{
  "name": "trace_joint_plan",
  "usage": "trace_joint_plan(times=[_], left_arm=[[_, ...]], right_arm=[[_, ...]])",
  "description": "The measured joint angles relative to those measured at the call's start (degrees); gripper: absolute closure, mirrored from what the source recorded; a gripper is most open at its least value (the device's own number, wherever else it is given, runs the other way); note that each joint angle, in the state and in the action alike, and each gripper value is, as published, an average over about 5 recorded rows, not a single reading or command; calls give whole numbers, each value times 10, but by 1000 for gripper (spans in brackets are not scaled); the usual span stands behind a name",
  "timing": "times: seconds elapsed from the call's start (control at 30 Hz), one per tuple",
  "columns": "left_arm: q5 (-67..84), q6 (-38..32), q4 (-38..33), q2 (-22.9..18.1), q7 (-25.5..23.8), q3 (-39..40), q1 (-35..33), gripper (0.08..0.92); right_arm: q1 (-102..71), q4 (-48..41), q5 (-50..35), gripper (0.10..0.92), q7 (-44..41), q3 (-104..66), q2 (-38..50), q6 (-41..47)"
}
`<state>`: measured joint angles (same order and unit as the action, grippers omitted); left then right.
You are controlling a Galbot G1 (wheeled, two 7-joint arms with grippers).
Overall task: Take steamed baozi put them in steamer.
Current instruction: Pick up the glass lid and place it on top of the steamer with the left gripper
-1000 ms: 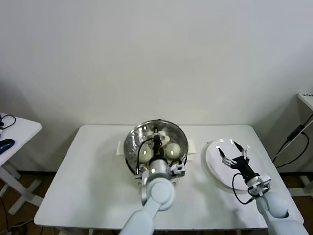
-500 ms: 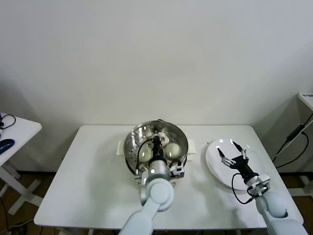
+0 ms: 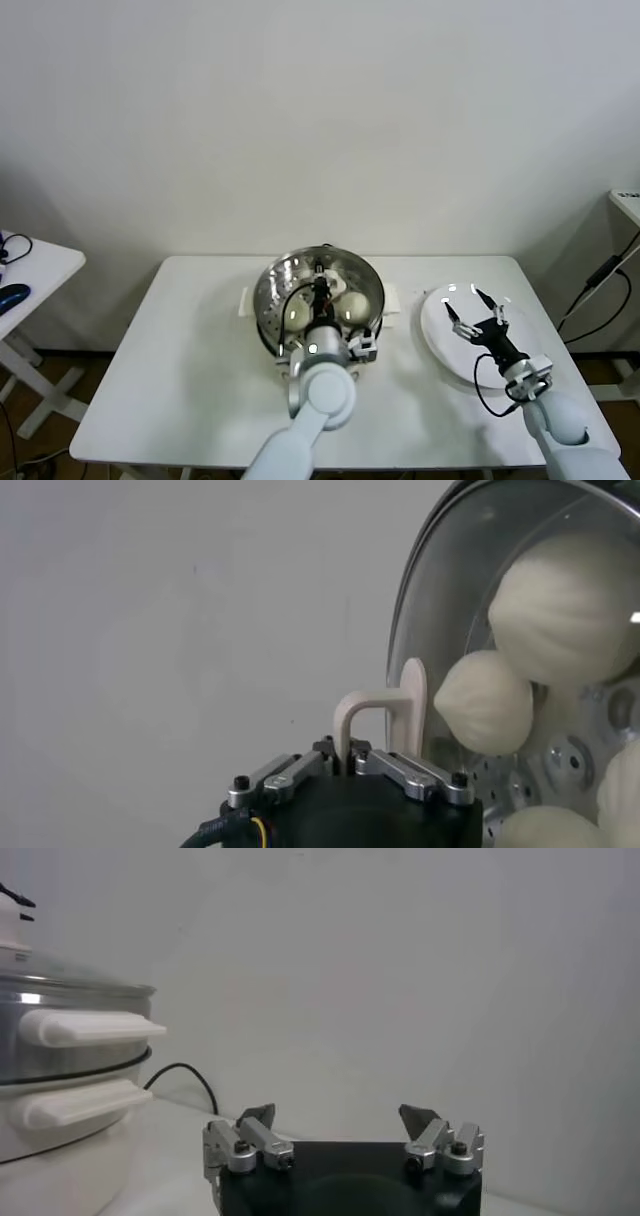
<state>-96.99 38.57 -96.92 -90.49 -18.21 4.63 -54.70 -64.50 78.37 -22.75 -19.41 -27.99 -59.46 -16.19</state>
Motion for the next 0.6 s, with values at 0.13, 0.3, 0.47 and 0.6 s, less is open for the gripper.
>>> trace_joint_plan(times=[0.13, 0.3, 0.47, 0.6], left_arm=[[2, -2, -3, 0, -1, 0, -3, 845], [5, -6, -9, 3, -2, -2, -5, 778], [6, -8, -15, 8, -2, -4, -7, 632], [5, -11, -21, 11, -2, -5, -9, 520]], right_arm=[[1, -1, 1, 203, 0, 0, -1, 0], [3, -3, 3, 203, -1, 0, -1, 0], [5, -5, 5, 203, -3, 0, -2, 0], [7, -6, 6, 203, -5, 1, -2, 0]])
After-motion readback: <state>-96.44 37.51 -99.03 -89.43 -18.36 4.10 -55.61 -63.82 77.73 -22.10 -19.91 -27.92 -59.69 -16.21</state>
